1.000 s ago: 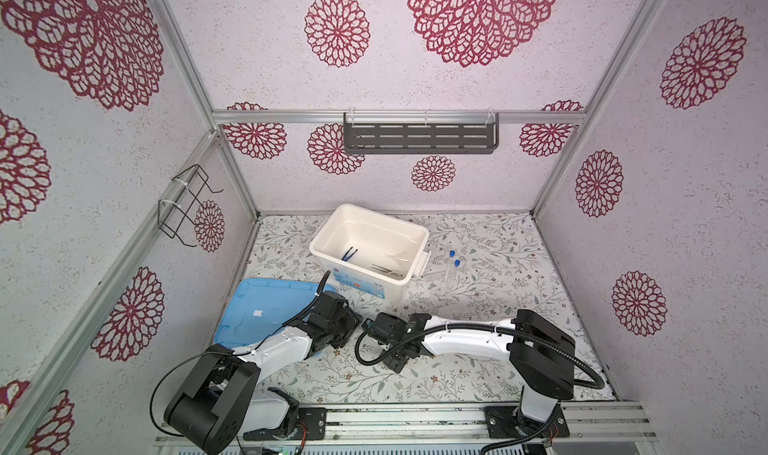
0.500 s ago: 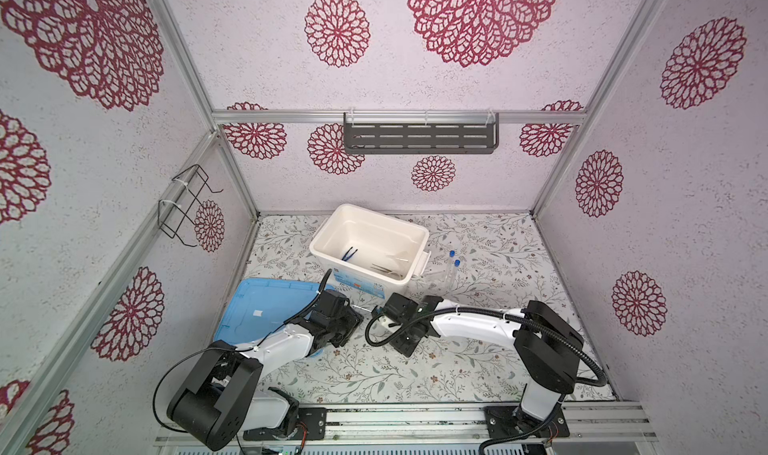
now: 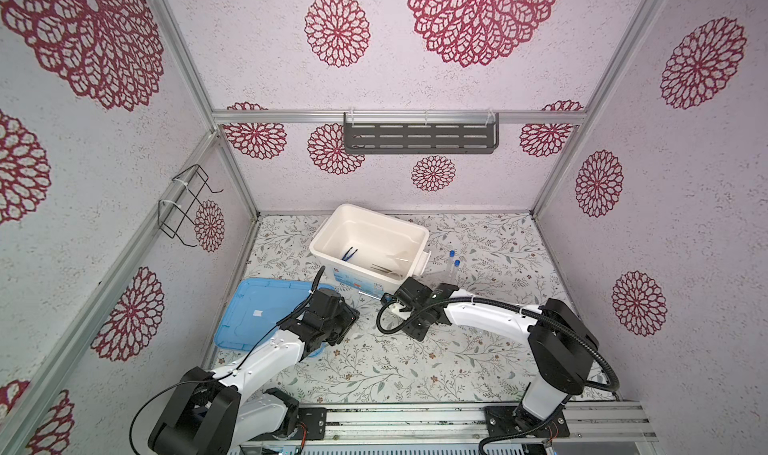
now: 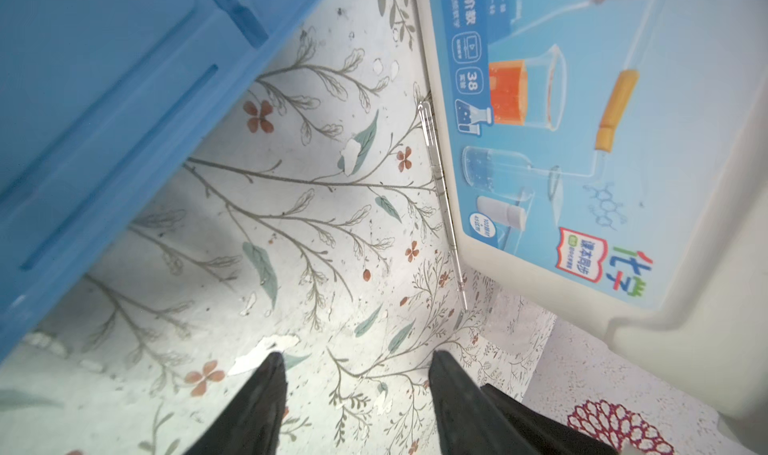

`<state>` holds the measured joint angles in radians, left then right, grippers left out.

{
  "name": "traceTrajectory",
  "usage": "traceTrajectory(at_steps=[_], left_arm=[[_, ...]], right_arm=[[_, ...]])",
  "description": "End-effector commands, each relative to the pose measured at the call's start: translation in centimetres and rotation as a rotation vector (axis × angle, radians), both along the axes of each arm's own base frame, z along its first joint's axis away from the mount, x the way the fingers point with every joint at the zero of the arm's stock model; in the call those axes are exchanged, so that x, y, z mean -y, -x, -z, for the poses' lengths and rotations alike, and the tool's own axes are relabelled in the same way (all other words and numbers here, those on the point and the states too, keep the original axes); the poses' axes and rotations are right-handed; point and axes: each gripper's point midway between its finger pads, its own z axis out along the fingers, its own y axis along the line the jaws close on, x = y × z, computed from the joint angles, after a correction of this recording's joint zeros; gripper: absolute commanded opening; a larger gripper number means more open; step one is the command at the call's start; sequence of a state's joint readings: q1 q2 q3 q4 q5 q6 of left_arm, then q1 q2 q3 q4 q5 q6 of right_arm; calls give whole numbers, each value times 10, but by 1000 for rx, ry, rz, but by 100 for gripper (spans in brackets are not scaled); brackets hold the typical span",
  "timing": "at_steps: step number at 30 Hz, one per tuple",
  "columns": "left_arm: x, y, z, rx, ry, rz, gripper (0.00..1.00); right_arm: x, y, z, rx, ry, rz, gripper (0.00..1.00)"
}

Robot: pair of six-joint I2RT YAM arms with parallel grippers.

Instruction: Organize the chemistry lab equipment

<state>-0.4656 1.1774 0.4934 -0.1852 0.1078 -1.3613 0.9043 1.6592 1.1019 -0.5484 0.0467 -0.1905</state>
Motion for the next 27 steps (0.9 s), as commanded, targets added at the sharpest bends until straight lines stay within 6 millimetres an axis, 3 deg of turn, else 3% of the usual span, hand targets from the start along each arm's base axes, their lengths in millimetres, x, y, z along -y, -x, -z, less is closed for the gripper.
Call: traceTrajectory(at_steps=[1,13,21,27], left_arm=[[-7,-5,-8,18,-15,-33,59],[-12,-3,-15,41,-3,-52,59],[-18,0,-20,53,1,-72,59],[-24,1,-26,75,1,-90,59]], right_arm=[[-9,-14,-25,89,-138,-31,49],[-10,-34,-16,78,-357,-17,47],[-4,-48,5,103,-348,-2,41],[2,-49,6,133,-353,-5,41]])
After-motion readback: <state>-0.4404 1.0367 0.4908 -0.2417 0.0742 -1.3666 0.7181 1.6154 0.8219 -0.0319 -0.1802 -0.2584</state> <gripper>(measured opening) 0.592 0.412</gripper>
